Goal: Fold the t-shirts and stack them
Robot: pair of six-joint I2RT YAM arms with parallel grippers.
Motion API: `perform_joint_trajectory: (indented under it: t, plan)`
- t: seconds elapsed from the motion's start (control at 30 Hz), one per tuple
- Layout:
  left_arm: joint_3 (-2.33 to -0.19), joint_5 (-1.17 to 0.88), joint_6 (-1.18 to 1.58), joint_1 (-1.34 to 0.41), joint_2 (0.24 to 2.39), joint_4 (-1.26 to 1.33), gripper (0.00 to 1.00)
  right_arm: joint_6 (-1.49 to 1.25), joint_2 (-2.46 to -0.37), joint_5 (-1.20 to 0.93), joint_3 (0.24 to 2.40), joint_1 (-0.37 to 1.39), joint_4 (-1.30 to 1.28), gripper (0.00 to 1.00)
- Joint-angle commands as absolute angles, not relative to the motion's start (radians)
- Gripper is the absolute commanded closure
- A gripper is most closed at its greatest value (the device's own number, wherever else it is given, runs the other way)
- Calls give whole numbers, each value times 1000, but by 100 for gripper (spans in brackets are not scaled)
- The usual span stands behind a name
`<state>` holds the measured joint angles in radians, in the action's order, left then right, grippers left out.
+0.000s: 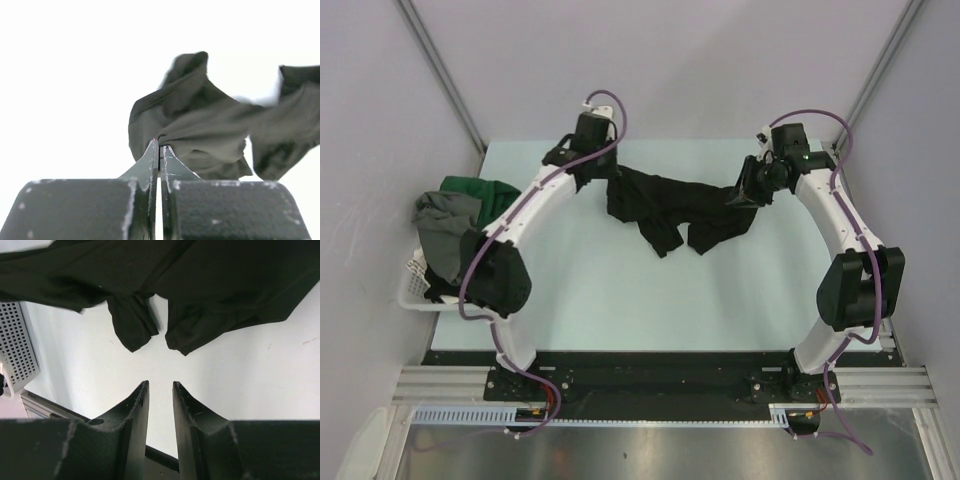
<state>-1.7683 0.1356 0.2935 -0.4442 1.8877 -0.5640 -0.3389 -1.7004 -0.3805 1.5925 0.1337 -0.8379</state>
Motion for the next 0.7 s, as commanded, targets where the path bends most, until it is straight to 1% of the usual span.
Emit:
perform_joint_trajectory:
  t: [0.0, 0.17, 0.23, 0.53, 0.63, 0.67]
  plan:
    - [-1721, 196, 242, -379, 1743, -597, 100, -345, -1687, -362, 1597, 167, -807, 69]
    - [-1680, 196, 235, -305, 1663, -589, 100, -370, -1698, -338, 1591, 218, -793, 69]
    - [-1652, 163, 233, -270, 1649, -581, 100, -382, -1695, -327, 1589, 248, -788, 69]
    - [-1603, 152, 241, -258, 1692, -595, 100, -402, -1649, -276, 1580, 282, -802, 69]
    - [-1585, 150, 248, -258, 1709, -591, 91, -400, -1646, -271, 1582, 281, -813, 69]
    - [-1583, 149, 250, -258, 1727, -595, 86, -400, -1646, -270, 1585, 281, -813, 69]
